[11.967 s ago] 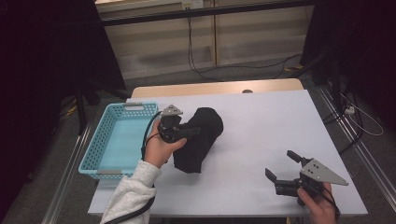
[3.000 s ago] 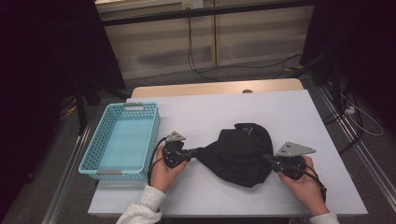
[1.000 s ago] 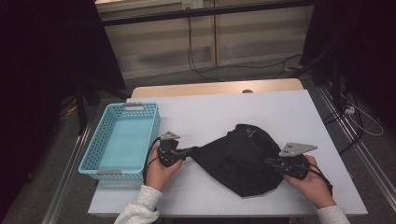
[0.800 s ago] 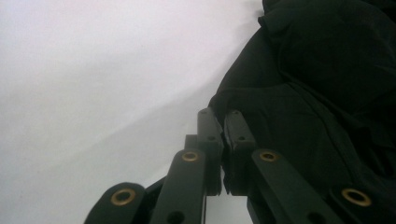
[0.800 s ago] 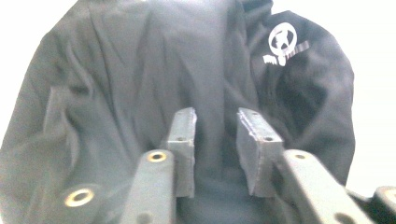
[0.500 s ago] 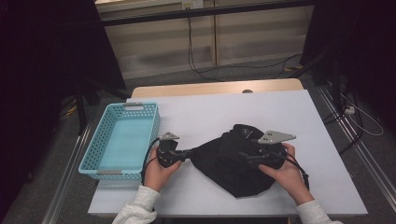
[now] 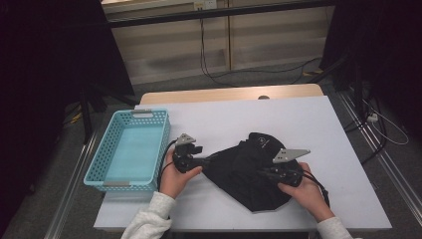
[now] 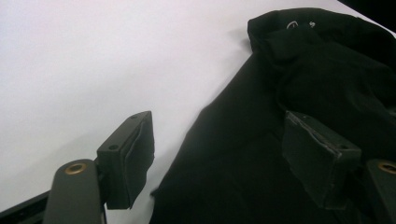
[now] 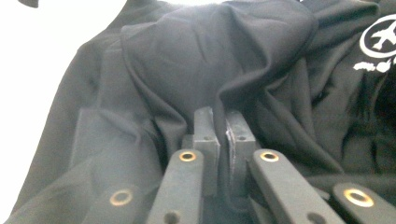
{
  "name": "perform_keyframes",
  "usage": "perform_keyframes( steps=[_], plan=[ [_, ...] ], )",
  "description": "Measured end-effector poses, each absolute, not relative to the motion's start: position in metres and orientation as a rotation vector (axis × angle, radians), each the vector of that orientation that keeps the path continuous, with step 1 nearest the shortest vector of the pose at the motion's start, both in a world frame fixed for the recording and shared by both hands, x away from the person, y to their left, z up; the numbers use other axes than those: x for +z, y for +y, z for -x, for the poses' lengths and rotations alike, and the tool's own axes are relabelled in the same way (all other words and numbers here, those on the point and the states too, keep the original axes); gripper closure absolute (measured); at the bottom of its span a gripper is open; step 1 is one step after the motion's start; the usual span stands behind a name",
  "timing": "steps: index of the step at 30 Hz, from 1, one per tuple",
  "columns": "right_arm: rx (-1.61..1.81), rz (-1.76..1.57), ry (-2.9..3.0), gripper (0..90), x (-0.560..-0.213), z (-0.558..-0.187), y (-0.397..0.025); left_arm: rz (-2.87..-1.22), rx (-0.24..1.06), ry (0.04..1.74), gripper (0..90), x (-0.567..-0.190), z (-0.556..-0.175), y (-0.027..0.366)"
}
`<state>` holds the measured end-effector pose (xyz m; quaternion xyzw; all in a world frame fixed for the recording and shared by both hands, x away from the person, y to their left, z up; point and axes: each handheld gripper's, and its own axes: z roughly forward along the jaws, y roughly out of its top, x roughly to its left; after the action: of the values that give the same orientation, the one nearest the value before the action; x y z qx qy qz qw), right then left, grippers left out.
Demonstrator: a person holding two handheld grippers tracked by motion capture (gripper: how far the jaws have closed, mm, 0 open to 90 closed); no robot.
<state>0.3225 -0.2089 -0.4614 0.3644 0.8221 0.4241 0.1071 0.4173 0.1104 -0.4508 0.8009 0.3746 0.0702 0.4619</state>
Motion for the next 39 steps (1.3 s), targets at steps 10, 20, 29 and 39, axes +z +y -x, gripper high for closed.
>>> perform_keyframes(
  steps=[10, 20, 29, 39],
  plan=[
    [1.240, -1.117, 2.400, 87.9, -0.462, -0.299, -0.244, -2.037, 0.140, 0.907, 27.7, -0.469, -0.437, 0.073],
    [1.218, -1.114, 2.385, 87.7, -0.460, -0.296, -0.246, -2.093, 0.008, 0.909, 86.1, -0.464, -0.430, 0.064],
    [1.204, -1.123, 2.343, 88.9, -0.450, -0.295, -0.266, -2.013, 0.108, 0.992, 87.1, -0.448, -0.426, 0.105],
    [1.167, -1.121, 2.344, 73.8, -0.449, -0.300, -0.270, -2.012, 0.102, 0.993, 86.6, -0.448, -0.416, 0.126]
  ],
)
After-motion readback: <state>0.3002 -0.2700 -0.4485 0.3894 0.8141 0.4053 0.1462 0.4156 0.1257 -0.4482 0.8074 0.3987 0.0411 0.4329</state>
